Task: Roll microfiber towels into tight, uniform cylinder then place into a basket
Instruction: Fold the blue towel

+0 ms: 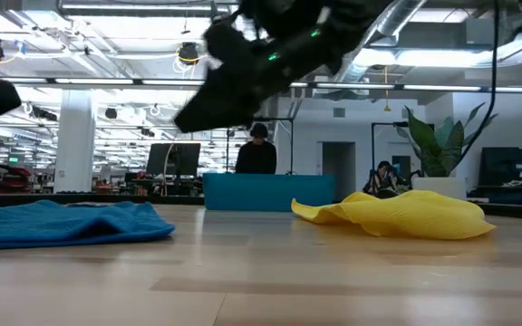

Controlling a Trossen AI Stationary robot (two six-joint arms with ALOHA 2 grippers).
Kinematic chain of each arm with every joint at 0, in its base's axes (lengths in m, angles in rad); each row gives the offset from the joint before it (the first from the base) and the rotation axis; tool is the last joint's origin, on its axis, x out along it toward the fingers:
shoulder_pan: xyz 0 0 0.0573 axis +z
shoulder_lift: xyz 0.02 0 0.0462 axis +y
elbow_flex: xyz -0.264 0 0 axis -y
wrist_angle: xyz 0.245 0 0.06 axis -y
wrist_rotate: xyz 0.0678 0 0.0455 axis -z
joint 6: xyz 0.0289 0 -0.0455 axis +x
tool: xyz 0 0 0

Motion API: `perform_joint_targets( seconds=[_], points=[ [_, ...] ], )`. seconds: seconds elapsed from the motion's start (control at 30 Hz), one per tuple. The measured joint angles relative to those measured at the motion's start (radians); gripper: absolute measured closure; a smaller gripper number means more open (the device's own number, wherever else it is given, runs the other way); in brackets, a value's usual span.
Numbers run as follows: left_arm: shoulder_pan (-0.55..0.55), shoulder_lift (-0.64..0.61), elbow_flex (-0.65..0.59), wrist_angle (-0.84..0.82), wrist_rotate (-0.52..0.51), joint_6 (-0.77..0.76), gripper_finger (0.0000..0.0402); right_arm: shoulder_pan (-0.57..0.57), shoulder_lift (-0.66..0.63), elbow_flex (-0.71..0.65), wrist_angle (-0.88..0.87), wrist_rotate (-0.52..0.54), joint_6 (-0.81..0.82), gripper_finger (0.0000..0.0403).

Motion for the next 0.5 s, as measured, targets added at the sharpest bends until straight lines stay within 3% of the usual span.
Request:
perform_joint_targets(
  seconds=[0.5],
  points=[
    [0.0, -0.093, -0.002, -0.029, 0.022, -0.024, 0.0301, -0.017, 0.283, 0.256, -0.049, -0.091, 0.005, 0.0272]
  ],
)
